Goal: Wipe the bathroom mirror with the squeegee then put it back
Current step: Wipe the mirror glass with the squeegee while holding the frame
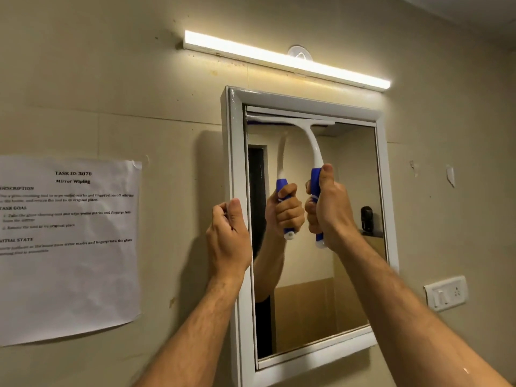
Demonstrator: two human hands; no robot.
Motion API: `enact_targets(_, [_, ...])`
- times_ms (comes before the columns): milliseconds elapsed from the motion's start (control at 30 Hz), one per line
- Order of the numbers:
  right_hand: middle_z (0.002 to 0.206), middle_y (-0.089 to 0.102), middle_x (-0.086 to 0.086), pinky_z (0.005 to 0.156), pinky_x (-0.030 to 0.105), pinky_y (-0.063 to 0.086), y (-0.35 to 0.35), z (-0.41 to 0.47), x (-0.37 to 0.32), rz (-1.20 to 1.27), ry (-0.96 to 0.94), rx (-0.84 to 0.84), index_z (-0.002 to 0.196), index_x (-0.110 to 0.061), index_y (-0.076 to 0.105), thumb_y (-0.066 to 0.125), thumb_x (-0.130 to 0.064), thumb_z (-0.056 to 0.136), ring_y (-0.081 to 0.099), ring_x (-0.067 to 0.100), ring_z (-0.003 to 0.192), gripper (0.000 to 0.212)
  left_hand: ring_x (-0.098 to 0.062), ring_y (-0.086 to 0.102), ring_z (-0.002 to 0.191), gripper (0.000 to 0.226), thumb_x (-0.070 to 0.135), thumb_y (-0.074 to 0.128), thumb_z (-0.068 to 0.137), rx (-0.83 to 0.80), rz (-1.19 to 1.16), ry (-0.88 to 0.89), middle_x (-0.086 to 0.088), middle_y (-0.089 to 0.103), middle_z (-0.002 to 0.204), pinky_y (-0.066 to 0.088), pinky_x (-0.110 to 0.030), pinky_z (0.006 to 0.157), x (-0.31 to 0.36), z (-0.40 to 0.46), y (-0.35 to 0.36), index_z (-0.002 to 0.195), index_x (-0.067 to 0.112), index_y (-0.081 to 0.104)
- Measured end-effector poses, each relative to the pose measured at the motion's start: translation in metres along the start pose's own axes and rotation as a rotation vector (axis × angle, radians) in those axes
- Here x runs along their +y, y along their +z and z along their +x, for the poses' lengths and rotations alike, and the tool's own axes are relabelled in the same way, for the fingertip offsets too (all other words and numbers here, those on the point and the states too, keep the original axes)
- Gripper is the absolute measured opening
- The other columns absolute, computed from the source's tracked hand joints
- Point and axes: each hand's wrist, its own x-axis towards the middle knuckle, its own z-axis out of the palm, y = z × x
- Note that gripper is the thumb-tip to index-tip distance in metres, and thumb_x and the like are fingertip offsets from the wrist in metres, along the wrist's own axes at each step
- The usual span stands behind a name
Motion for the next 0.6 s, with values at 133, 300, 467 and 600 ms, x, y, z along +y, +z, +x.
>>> enact_targets(133, [0.029, 0.044, -0.007, 0.030, 0.008, 0.030, 0.010, 0.005, 0.002, 0.019, 0.003, 0.022, 0.057, -0.015, 0.045, 0.023, -0.048, 0.100, 0.038, 0.000, 0.022, 0.059, -0.007, 0.048, 0.053, 0.036, 0.046, 0.029, 0.096, 0.004, -0.002, 0.009, 0.004, 0.052, 0.064, 0.038, -0.006, 0.043, -0.001, -0.001, 0.000, 0.092, 0.018, 0.050])
enact_targets(300, [0.029, 0.042, -0.006, 0.030, 0.011, 0.033, -0.003, -0.014, 0.020, -0.020, 0.015, 0.021, 0.068, -0.010, 0.049, 0.021, -0.045, 0.101, 0.038, 0.000, 0.022, 0.056, -0.007, 0.048, 0.053, 0.038, 0.046, 0.028, 0.097, 0.010, 0.003, 0.015, 0.003, 0.052, 0.063, 0.037, -0.006, 0.043, -0.001, -0.001, -0.001, 0.093, 0.016, 0.051])
enact_targets(467, [0.027, 0.044, -0.003, 0.028, 0.006, 0.029, -0.010, -0.022, 0.015, -0.004, 0.002, -0.036, 0.057, -0.012, 0.042, 0.018, -0.038, 0.103, 0.039, 0.000, 0.020, 0.058, -0.005, 0.047, 0.056, 0.036, 0.045, 0.029, 0.097, 0.016, 0.043, 0.022, 0.006, 0.052, 0.065, 0.036, -0.004, 0.046, -0.002, -0.001, -0.003, 0.092, 0.016, 0.050])
enact_targets(600, [0.027, 0.045, -0.005, 0.028, 0.007, 0.030, -0.014, -0.012, 0.004, 0.005, -0.019, -0.009, 0.059, -0.011, 0.044, 0.019, -0.040, 0.103, 0.040, -0.001, 0.021, 0.058, -0.006, 0.049, 0.057, 0.039, 0.047, 0.027, 0.097, 0.023, 0.057, 0.027, 0.004, 0.053, 0.066, 0.030, -0.011, 0.042, 0.000, -0.001, 0.001, 0.093, 0.016, 0.051])
